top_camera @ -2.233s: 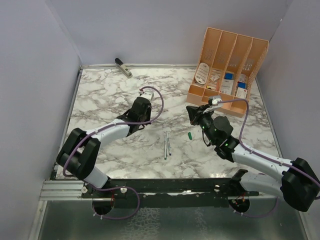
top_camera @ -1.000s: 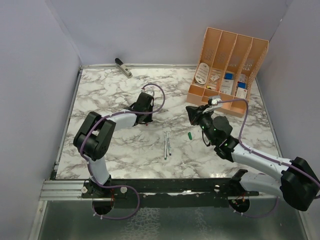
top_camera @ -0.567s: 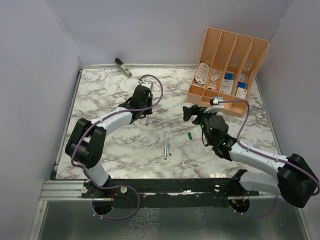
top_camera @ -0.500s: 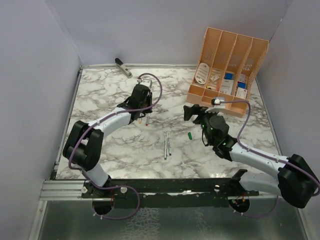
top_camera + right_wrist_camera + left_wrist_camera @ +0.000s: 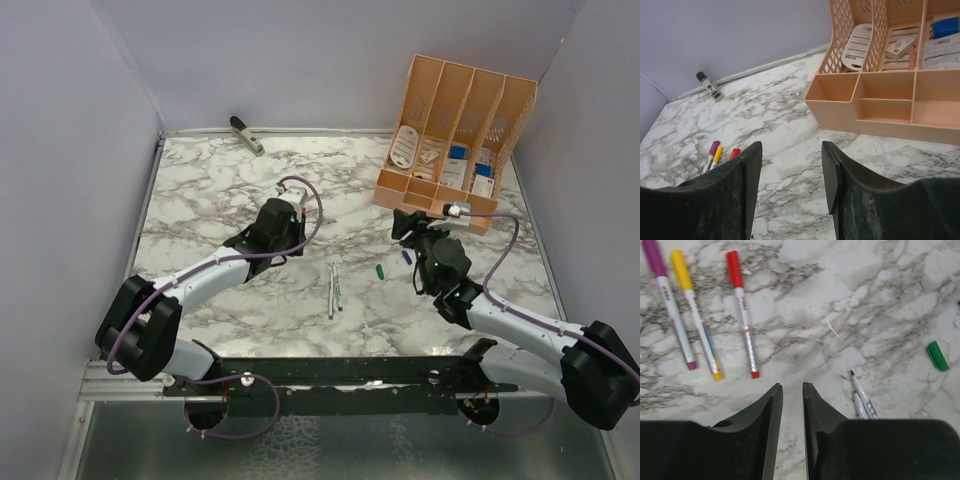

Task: Insert the pens into the pen caps

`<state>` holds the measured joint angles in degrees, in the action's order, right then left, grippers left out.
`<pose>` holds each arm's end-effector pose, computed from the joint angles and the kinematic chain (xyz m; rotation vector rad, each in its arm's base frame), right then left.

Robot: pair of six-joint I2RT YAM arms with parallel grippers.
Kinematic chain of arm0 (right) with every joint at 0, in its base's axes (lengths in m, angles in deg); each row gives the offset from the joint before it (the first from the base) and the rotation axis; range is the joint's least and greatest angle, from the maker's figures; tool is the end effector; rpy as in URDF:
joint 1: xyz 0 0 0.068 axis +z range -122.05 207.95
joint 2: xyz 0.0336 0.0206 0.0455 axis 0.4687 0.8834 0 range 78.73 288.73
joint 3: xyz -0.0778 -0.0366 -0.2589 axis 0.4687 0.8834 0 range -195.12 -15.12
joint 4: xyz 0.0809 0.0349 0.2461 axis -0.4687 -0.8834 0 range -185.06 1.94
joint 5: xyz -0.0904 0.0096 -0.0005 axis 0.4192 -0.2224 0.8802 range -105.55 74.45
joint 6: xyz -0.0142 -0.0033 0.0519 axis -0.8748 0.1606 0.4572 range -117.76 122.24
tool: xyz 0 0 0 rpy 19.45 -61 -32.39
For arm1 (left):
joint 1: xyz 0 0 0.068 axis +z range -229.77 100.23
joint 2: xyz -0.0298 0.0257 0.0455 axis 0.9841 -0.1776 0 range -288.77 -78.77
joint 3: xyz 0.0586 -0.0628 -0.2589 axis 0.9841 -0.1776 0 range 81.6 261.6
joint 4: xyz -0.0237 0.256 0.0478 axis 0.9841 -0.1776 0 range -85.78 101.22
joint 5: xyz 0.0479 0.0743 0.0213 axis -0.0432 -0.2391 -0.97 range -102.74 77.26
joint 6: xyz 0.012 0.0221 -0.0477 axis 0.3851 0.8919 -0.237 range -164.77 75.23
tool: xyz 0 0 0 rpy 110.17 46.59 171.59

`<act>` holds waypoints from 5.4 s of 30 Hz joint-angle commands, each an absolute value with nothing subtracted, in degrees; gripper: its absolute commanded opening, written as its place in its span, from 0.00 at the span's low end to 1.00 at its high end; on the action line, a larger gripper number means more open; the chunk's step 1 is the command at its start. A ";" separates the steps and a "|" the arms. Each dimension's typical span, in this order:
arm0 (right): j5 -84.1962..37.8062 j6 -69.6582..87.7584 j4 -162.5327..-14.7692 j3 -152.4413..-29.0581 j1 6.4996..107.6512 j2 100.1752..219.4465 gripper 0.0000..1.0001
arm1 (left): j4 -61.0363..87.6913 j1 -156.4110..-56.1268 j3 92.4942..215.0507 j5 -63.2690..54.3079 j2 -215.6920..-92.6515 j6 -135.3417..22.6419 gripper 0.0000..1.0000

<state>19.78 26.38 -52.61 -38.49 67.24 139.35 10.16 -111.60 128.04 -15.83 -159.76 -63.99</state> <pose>0.1870 0.1264 0.2398 0.2677 1.5861 0.3667 0.2589 -0.1586 0.2208 0.2137 2.2161 -0.4386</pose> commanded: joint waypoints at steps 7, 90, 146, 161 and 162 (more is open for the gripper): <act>17.49 27.59 -60.37 -42.64 65.30 143.15 0.52 | 7.87 -122.10 125.31 -13.42 -155.38 -63.31 0.26; 18.28 30.12 -67.66 -44.42 65.30 144.10 0.75 | -27.33 -137.96 133.31 -16.65 -178.92 -73.07 0.43; 16.14 34.34 -86.58 -47.50 65.30 150.64 0.53 | -20.39 -129.92 144.40 -32.44 -181.85 -65.23 0.00; 0.12 27.60 -85.86 -49.05 65.26 156.34 0.35 | -2.04 -122.36 136.45 -22.64 -161.77 -62.64 0.00; -0.39 27.16 -85.97 -49.17 65.30 156.58 0.35 | -2.19 -122.39 136.57 -22.55 -161.45 -62.09 0.00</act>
